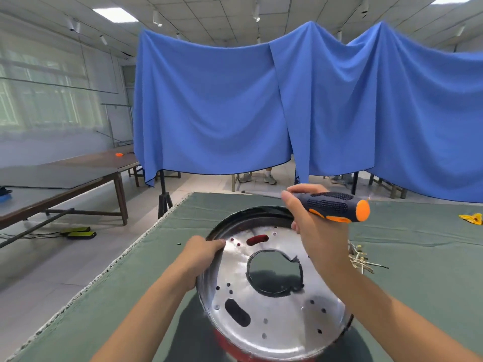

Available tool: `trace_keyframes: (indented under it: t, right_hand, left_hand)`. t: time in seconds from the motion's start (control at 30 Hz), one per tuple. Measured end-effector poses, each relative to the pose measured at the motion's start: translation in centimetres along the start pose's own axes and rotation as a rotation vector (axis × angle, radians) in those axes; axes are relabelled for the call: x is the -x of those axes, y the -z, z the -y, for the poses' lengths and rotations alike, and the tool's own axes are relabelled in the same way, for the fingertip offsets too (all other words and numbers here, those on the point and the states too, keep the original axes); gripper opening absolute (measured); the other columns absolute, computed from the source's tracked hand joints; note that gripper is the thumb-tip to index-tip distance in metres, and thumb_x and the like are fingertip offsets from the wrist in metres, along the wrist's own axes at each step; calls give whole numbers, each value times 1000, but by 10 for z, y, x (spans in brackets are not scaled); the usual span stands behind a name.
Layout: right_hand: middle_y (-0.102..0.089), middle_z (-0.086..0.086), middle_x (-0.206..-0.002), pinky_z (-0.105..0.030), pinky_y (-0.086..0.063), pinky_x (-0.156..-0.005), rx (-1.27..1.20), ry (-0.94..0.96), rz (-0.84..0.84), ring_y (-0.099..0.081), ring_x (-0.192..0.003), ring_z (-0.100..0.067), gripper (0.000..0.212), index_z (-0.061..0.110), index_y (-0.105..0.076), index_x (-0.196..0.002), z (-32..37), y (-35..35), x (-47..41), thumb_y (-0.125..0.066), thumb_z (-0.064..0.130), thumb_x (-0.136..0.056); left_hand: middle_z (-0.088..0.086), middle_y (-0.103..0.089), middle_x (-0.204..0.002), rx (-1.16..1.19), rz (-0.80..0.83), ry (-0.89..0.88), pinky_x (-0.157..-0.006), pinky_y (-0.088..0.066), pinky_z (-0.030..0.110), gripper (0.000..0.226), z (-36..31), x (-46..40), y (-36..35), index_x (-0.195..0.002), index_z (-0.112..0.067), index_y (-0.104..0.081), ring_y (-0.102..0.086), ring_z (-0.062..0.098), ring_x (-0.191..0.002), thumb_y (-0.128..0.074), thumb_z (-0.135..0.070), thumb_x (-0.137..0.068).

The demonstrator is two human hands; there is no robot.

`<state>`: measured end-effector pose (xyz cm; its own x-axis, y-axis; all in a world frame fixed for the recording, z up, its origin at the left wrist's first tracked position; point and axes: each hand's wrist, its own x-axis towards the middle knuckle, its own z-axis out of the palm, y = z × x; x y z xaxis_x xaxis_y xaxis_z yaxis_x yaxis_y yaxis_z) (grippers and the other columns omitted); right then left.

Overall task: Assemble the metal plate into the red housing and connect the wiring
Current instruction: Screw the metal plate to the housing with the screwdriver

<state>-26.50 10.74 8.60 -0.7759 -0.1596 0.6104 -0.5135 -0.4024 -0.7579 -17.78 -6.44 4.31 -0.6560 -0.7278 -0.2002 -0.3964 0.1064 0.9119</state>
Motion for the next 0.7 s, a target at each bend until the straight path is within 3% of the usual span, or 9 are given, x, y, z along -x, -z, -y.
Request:
trace_keyframes:
  t: [0.1, 0.3, 0.47, 0.53, 0.7]
  right_hand:
    - [-65, 7, -70, -22, -50, -62, 33, 53, -4, -57, -59, -6, 10, 12, -67, -85, -12, -6, 8, -74, 7, -80]
    - [-68, 9, -78, -3, -42, -62, 169, 248, 79, -62, -65, 2, 14, 18, -66, -94, -23, -11, 4, -72, 14, -81]
    - [-71, 5, -83, -7, -45, -68, 176, 285, 126, -66, -73, -3, 15, 21, -66, -97, -27, -17, -2, -71, 22, -83]
    - [-71, 9, -79, -8, -46, -65, 145, 288, 128, -67, -69, -4, 14, 20, -67, -96, -29, -21, 0, -71, 20, -83]
    - [-67, 17, -72, -13, -47, -59, 133, 197, 140, -61, -60, -2, 11, 22, -67, -93, -34, -33, 6, -73, 22, -82]
  left_hand:
    - [30, -66, -104, 131, -38, 11, -73, -47, 37, 39, 7, 5, 2, -106, 8, -60, -62, 34, -79, -64, -26, -88]
    - [23, -69, -95, 328, -137, -48, -83, -52, 46, 25, 11, 12, 3, -101, 2, -62, -67, 38, -87, -62, -20, -90]
    - [11, -70, -96, 439, -184, -158, -83, -55, 46, 6, 12, 15, -7, -96, -16, -61, -67, 29, -89, -56, -15, -93]
    - [1, -73, -93, 485, -151, -183, -81, -56, 40, 18, 14, 16, -8, -96, -25, -65, -69, 21, -87, -53, -12, -94]
    - [3, -75, -79, 547, -81, -86, -78, -57, 39, 19, 26, 14, 0, -87, -18, -69, -70, 23, -78, -54, -9, -94]
